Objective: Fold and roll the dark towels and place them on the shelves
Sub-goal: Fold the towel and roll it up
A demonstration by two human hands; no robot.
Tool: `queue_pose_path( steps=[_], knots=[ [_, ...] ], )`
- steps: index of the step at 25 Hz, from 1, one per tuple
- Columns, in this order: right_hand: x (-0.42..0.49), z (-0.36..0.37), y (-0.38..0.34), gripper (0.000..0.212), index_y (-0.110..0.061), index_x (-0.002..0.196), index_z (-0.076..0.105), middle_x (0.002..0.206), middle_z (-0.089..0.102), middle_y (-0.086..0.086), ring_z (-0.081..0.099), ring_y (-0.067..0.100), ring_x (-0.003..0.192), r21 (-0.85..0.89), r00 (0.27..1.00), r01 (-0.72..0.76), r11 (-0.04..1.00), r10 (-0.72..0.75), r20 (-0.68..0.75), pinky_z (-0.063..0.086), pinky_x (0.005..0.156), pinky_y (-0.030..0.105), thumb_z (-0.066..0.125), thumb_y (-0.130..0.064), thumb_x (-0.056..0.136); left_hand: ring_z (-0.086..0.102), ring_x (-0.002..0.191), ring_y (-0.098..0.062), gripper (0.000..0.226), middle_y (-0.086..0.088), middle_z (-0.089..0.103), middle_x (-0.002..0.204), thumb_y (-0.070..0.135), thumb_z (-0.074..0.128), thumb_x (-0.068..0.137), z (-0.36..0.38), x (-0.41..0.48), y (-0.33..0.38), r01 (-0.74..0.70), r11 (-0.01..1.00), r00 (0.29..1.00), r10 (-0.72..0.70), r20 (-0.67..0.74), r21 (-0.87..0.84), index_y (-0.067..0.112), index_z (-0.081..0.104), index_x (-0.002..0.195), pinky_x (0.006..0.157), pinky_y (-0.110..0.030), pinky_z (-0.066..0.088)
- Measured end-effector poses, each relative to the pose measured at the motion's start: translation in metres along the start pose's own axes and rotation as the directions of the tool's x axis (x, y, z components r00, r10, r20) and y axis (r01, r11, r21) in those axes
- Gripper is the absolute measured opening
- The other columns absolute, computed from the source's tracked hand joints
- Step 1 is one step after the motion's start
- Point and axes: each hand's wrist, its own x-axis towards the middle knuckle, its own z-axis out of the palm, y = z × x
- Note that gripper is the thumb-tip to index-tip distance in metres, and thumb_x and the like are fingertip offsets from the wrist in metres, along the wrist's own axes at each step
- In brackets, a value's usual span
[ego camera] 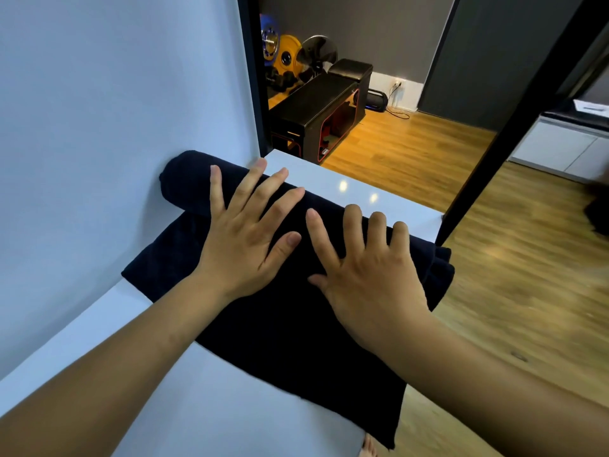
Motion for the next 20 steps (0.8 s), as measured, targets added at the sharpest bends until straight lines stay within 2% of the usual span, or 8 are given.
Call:
queue_pose_path(
  steps=[2,3,5,7,10,12,14,20],
  knots=[
    [-0.005,-0.016,0.005,0.08,-0.022,0.153,-0.016,0.154,0.014,0.03,0.026,0.051,0.134,0.048,0.997,0.062,0.997,-0.064,0.038,0.025,0.106,0.059,0.023,-0.062,0.097,0.026,0.147,-0.029,0.052,-0.007,0.044,0.15,0.047,0.02,0.102,-0.002,-0.001,-0.001,0.001,1.0,1.0,-0.002,-0.018,-0.022,0.02,0.044,0.139,0.114,-0.068,0.003],
    [-0.002,-0.027,0.011,0.079,-0.024,0.154,-0.014,0.154,0.016,0.03,0.03,0.049,0.134,0.066,0.991,0.115,0.991,-0.119,0.063,0.03,0.104,0.055,0.025,-0.063,0.097,0.028,0.146,-0.028,0.052,-0.007,0.045,0.149,0.046,0.02,0.102,-0.002,-0.001,-0.001,0.003,0.999,1.0,-0.004,-0.023,-0.035,0.019,0.045,0.139,0.114,-0.068,0.005],
    [0.02,-0.042,0.03,0.075,-0.031,0.153,0.002,0.139,0.044,0.019,0.05,0.038,0.118,0.111,0.979,0.19,0.975,-0.197,0.051,0.04,0.081,0.042,0.033,-0.066,0.095,0.032,0.144,-0.028,0.053,-0.007,0.047,0.148,0.045,0.02,0.102,-0.001,0.001,-0.002,0.009,0.999,1.0,-0.01,-0.024,-0.041,0.018,0.046,0.14,0.115,-0.066,0.005],
    [0.041,-0.043,0.049,0.073,-0.041,0.148,0.017,0.121,0.055,0.002,0.056,0.026,0.107,0.246,0.985,0.145,0.958,-0.163,0.052,0.039,0.069,0.034,0.04,-0.074,0.087,0.033,0.144,-0.028,0.054,-0.007,0.047,0.147,0.045,0.02,0.102,0.0,0.002,-0.002,0.01,0.999,1.0,-0.011,-0.014,-0.039,0.018,0.046,0.141,0.116,-0.065,0.005],
    [0.053,-0.028,0.05,0.085,-0.051,0.148,0.004,0.123,0.053,-0.004,0.054,0.02,0.106,0.503,0.966,0.001,0.864,-0.13,0.222,0.048,0.078,0.036,0.043,-0.082,0.079,0.034,0.143,-0.028,0.054,-0.007,0.047,0.147,0.045,0.021,0.102,0.001,0.003,0.0,-0.003,1.0,1.0,0.003,-0.007,-0.017,0.018,0.046,0.142,0.117,-0.064,0.006],
    [0.051,-0.017,0.042,0.085,-0.048,0.149,-0.005,0.115,0.056,-0.001,0.053,0.02,0.088,0.434,0.966,0.044,0.9,-0.149,0.212,0.047,0.071,0.034,0.04,-0.079,0.083,0.035,0.142,-0.028,0.055,-0.007,0.049,0.146,0.046,0.021,0.102,0.002,0.005,-0.002,-0.003,1.0,1.0,0.003,-0.011,-0.025,0.017,0.048,0.141,0.116,-0.065,0.007],
    [0.056,-0.011,0.043,0.082,-0.043,0.15,-0.006,0.111,0.058,0.001,0.052,0.022,0.08,0.369,0.984,0.085,0.926,-0.136,0.113,0.045,0.065,0.033,0.037,-0.074,0.088,0.035,0.142,-0.028,0.056,-0.006,0.048,0.146,0.046,0.022,0.101,0.006,0.011,-0.003,-0.002,1.0,1.0,0.002,0.005,-0.016,0.016,0.048,0.141,0.116,-0.064,0.007],
    [0.085,-0.003,0.067,0.076,-0.04,0.151,-0.011,0.13,0.051,0.011,0.059,0.033,0.106,0.114,0.987,0.129,0.985,-0.138,0.076,0.039,0.063,0.035,0.029,-0.07,0.093,0.017,0.15,-0.027,0.059,-0.006,0.026,0.16,0.05,0.021,0.101,0.022,0.036,-0.001,0.039,0.994,0.994,-0.049,0.093,0.106,0.024,0.029,0.153,0.117,-0.063,0.002]
  ],
)
